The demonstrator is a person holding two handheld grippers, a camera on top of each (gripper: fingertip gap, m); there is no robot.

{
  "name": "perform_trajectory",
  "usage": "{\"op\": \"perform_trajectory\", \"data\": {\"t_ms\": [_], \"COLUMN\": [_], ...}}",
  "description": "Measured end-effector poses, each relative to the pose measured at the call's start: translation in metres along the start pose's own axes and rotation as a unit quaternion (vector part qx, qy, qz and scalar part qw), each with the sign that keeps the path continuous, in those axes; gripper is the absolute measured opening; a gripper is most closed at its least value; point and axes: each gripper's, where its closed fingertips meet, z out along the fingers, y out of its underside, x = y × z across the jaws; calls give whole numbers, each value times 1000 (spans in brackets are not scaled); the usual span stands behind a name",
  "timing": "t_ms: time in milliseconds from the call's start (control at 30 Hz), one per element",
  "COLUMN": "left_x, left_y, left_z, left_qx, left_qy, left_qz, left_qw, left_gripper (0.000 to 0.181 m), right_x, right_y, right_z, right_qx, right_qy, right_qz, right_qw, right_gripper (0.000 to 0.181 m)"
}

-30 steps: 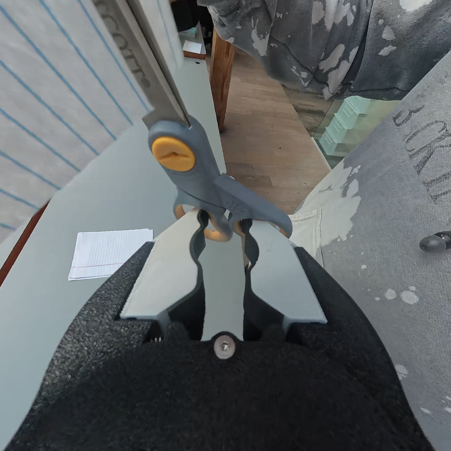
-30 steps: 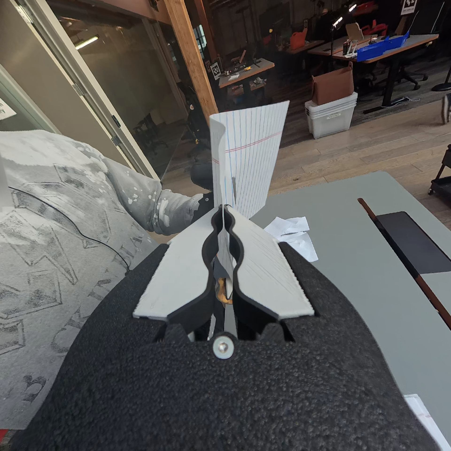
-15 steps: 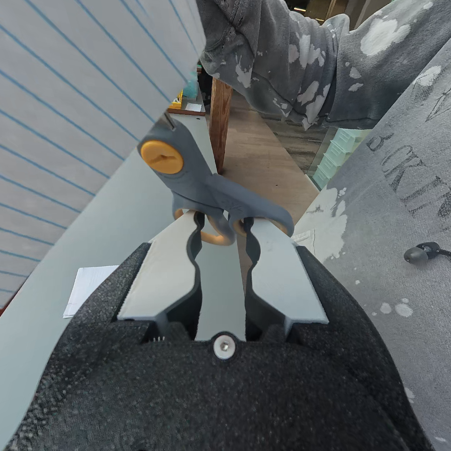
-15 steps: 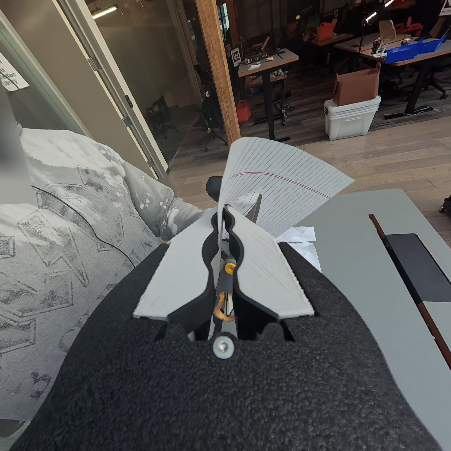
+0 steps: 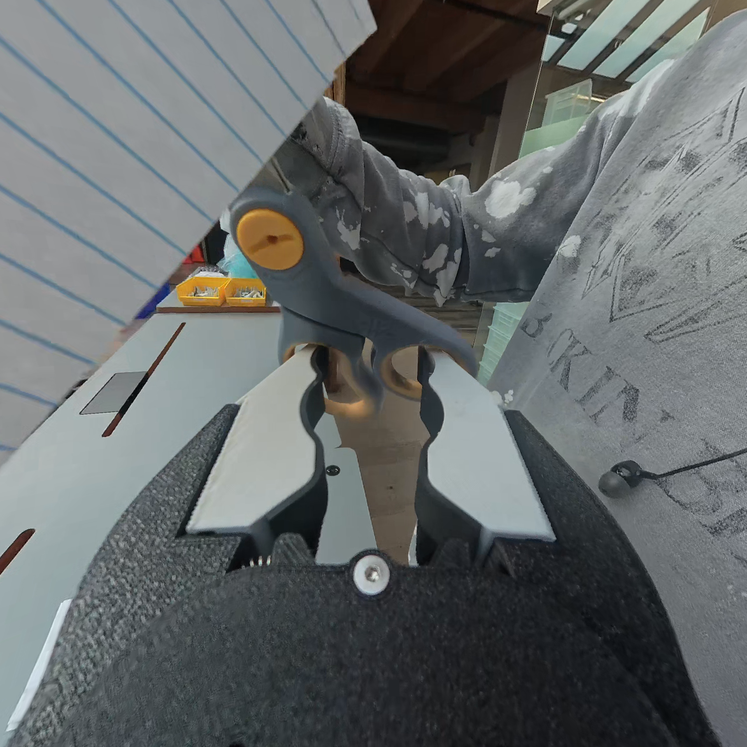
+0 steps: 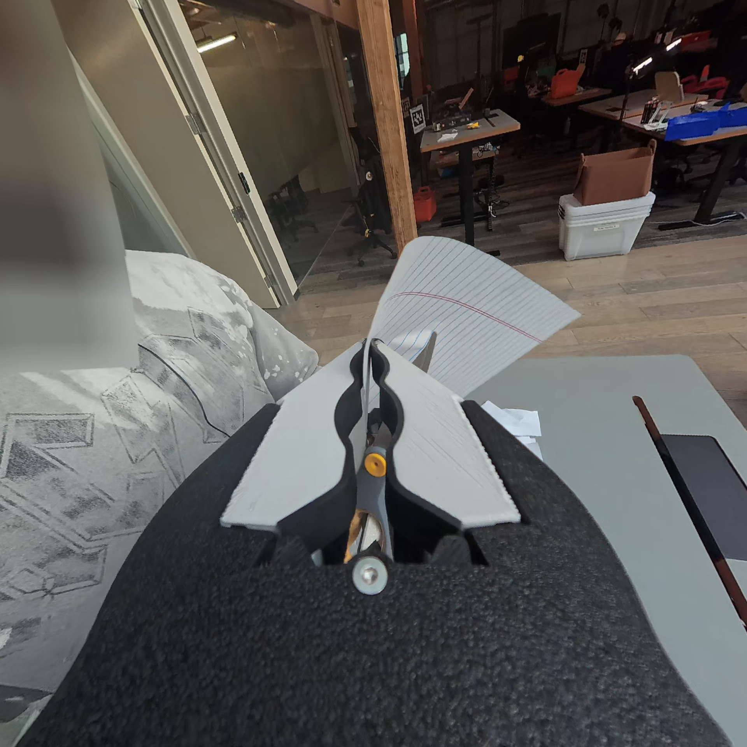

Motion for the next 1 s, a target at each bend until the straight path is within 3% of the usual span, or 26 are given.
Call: {"op": "perform_trajectory", "data": {"t_ms": [67, 400, 1000], "left_x": [-5, -16, 13], "left_y": [-6, -33, -65], "left_z": [1, -8, -21], "left_qx": [24, 136, 262], "left_qy": [-11, -44, 42], "left_qz": [-7, -26, -60], "left_qw": [1000, 989, 962], "left_gripper": [34, 27, 36], "right_x": [-3, -15, -16], "right_y": [-6, -21, -34], "right_z": [3, 7, 28], "right_qx": [7, 29, 29], "right_qy": [5, 9, -10], "right_qz": [-10, -42, -50], "right_qw": [1000, 999, 998], "right_gripper": [0, 0, 0]}}
